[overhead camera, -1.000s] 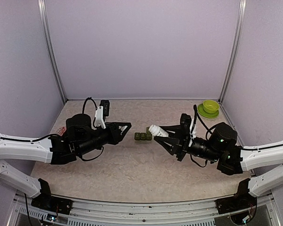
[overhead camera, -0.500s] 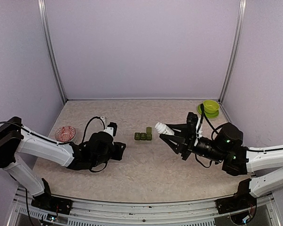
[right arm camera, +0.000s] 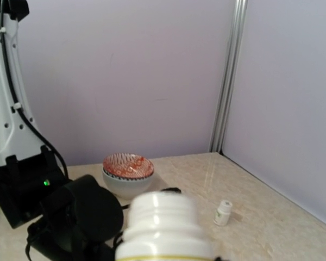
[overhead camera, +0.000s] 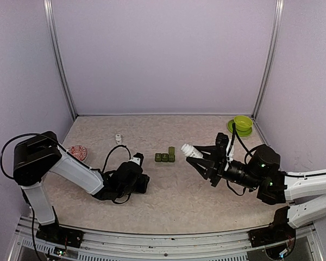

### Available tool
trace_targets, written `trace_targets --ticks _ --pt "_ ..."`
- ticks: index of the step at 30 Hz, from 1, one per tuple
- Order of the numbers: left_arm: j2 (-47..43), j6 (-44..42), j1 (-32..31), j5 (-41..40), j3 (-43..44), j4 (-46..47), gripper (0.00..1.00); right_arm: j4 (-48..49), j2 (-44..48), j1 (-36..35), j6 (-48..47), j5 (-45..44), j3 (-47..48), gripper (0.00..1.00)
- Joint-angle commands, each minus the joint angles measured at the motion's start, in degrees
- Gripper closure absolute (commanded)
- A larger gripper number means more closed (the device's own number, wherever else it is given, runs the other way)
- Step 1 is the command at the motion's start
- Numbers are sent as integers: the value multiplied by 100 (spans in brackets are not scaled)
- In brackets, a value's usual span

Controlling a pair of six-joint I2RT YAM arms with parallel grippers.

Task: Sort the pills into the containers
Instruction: Place the lid of the pill bottle at the center of the board.

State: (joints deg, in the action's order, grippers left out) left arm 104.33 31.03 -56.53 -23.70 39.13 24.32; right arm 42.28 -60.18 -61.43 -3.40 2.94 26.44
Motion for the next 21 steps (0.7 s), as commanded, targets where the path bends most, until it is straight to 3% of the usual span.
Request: trace_targets --ticks 1,8,17,21 --pt "138 17 46 90 73 373 57 123 49 113 37 -59 -128 82" --pt "21 47 46 190 -20 446 40 347 -58 347 170 70 -249 82" --pt "-1035 -12 336 453 -101 158 4 942 -580 719 216 202 -419 83" --pt "-1473 -131 500 681 -91 8 1 1223 -1049 879 242 287 -403 83"
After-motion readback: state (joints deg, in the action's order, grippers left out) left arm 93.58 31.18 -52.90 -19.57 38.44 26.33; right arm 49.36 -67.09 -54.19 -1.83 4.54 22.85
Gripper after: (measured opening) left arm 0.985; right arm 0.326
